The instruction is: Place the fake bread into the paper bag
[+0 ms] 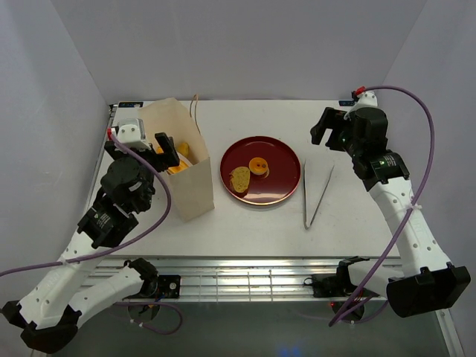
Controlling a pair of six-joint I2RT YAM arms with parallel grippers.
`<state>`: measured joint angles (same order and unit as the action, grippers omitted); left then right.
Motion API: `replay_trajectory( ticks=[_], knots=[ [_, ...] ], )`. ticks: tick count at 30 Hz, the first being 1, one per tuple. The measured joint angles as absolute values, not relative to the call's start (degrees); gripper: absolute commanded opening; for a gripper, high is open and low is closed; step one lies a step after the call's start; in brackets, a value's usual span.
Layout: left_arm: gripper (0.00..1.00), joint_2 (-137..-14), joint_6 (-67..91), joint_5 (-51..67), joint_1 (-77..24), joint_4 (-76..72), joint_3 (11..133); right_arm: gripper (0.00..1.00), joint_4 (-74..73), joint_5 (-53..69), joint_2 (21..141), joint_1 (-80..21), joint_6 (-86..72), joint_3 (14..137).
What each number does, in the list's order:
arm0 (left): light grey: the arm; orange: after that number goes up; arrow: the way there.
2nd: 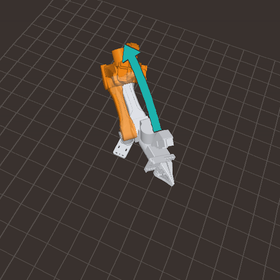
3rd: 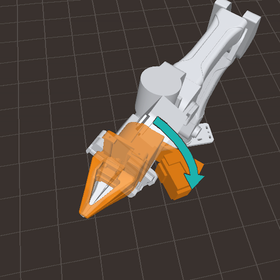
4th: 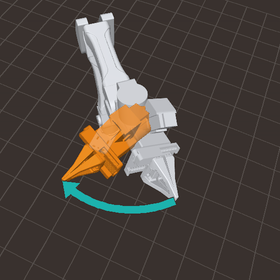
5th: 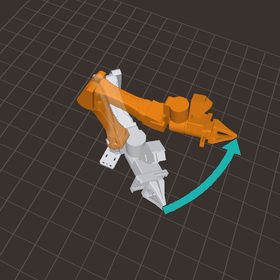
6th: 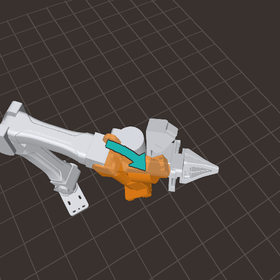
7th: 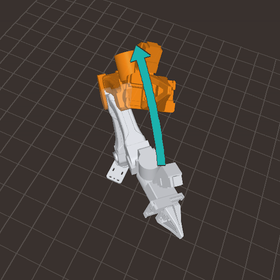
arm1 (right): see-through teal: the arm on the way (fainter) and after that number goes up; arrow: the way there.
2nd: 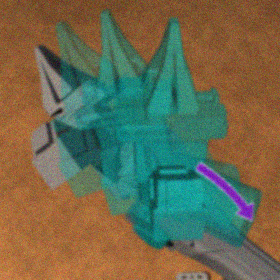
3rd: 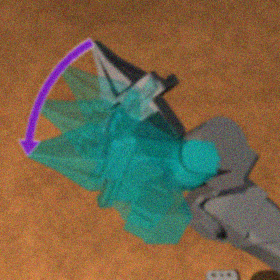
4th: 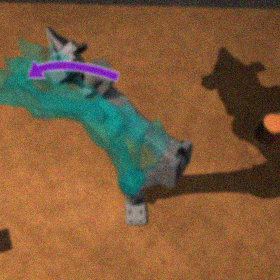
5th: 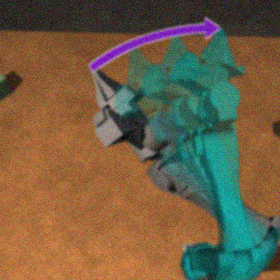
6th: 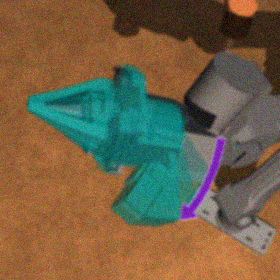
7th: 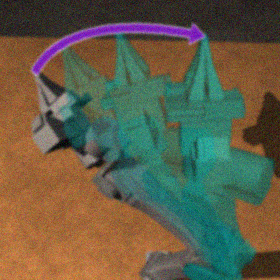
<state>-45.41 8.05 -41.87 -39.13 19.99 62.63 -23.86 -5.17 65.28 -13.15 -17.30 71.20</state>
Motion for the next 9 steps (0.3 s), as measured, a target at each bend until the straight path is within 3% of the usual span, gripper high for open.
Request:
replay_trajectory(
  ticks=[9],
  knots=[
    [0.98,-48.21,11.05,-41.67,-39.13,23.62,62.74,0.90,-24.99,-5.34,64.93,-13.15,-16.80,68.42]
  ],
)
